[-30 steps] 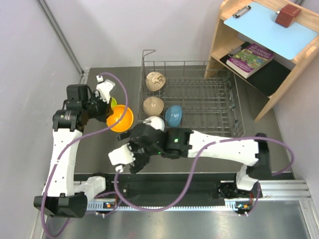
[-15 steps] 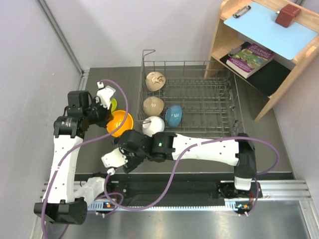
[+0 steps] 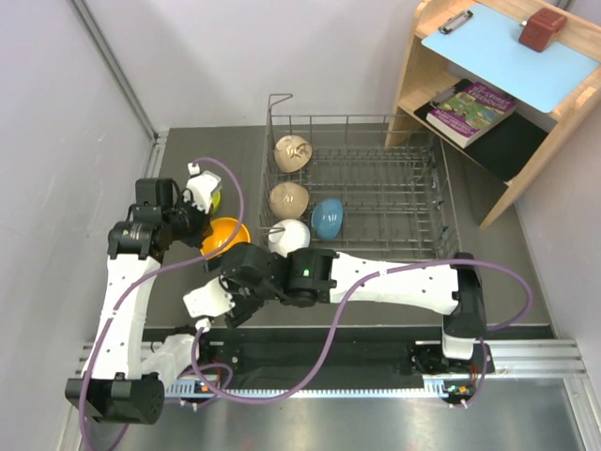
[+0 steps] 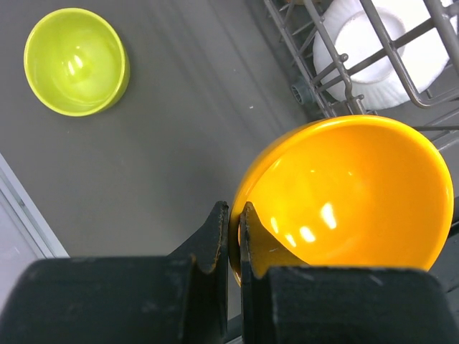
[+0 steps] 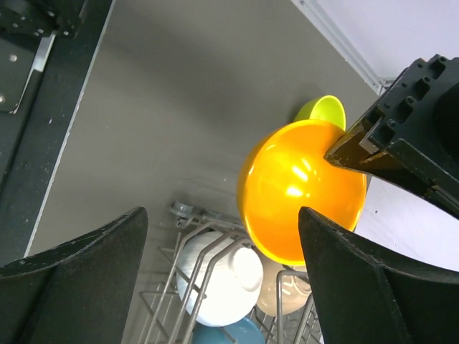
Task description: Load the bowls into the dish rack
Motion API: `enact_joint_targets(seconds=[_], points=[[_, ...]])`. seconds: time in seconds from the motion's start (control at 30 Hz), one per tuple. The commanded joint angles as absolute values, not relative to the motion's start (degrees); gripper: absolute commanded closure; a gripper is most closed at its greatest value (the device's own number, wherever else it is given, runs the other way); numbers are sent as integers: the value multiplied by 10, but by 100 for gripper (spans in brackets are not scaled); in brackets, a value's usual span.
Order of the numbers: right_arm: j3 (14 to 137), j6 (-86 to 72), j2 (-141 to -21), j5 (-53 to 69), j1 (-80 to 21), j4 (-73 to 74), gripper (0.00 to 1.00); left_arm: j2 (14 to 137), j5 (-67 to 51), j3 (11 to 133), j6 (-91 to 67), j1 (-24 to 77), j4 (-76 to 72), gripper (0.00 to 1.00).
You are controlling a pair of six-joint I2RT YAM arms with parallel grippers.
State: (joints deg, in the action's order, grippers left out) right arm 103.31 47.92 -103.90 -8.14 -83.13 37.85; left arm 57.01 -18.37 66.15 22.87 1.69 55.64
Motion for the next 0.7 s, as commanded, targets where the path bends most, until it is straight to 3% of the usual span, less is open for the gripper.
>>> enact_joint_targets(seconds=[0.0, 0.27, 0.4, 0.5, 0.57, 0.67], points=[[1056, 479, -1054, -88, -833, 333, 15, 543, -208, 688, 233, 20, 559, 100], [1051, 474, -1079, -83, -813, 315, 27, 513, -231, 708, 237, 21, 597, 100], [1049, 472, -1086, -87, -810, 309, 58, 509, -236, 708, 239, 21, 602, 100], [1049, 472, -1091, -101, -810, 303, 73, 508, -241, 706, 239, 21, 605, 100], [1049, 474, -1095, -116, -810, 299, 78, 505, -242, 704, 240, 21, 605, 100], [1055, 479, -1106, -136, -810, 304, 92, 504, -243, 701, 241, 21, 606, 100]])
